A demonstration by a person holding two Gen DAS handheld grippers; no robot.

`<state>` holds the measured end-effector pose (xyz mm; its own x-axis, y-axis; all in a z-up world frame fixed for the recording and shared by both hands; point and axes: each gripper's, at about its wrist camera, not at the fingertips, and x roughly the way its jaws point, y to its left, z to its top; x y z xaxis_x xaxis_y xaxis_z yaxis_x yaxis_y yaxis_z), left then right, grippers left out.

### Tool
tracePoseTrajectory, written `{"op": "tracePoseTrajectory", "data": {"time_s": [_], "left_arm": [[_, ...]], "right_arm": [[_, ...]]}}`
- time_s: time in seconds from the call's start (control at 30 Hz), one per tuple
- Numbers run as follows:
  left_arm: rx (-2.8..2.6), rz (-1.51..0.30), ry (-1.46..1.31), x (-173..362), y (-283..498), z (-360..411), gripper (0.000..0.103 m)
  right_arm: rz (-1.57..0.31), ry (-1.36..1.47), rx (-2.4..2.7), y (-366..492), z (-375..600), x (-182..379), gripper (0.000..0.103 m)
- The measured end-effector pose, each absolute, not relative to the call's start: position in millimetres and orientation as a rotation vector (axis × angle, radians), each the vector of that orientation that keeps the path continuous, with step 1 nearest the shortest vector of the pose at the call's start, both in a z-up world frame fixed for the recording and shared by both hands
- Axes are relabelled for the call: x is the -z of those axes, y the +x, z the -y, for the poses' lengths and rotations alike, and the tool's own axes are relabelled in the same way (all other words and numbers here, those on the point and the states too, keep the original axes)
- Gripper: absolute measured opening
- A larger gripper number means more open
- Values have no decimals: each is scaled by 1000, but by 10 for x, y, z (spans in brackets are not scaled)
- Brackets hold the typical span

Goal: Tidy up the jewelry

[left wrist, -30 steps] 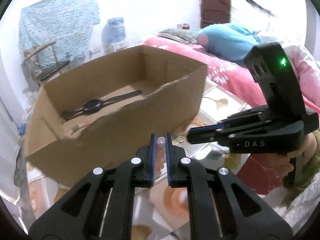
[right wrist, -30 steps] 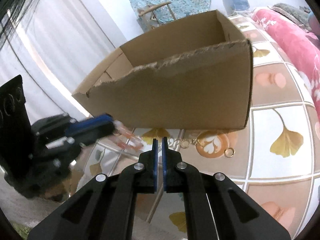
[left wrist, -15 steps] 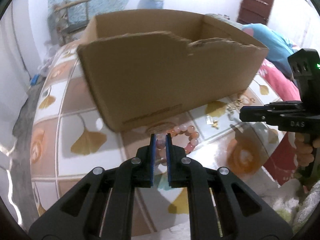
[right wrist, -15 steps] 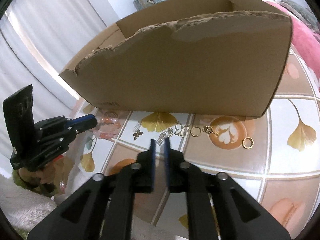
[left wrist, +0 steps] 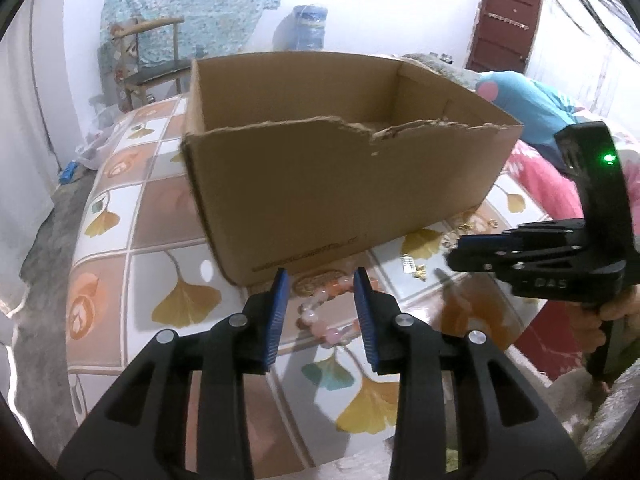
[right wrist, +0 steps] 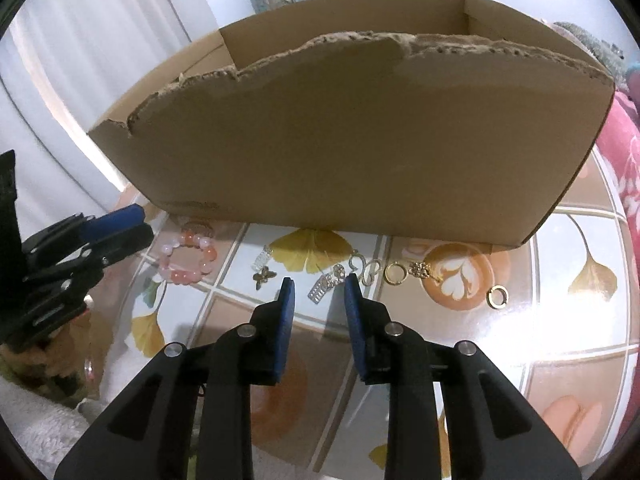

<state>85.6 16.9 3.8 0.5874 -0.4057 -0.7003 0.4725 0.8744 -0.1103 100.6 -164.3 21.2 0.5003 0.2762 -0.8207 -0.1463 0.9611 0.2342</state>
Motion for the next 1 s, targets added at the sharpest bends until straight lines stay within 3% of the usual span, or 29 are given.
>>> {"op": "tracePoseTrajectory", "data": {"time_s": [0.17,0.23,0.4,0.43,0.8,1.0], "left_arm": [[564,-794,84,-44,805,-16,32],[579,-791,91,-40,774,38,32],[631,-800,86,-10,726,195,32],[636,-799,88,-11,718,210,32],[647,-821,147,67,826,449,32],[622,-865,161,122,985,611,17]], "right_arm": [[-1002,81,-234,1053,1466,-204,23],[-995,29,-216,1049,1402,-204,15],[-988,-13,-209,1054,1309,-199,11],[-988,-13,-210,1054,1331,-199,4],[-989,21,-230,988,1528,-179,4],[-977,51,-244,1122,1510,-143,4]]}}
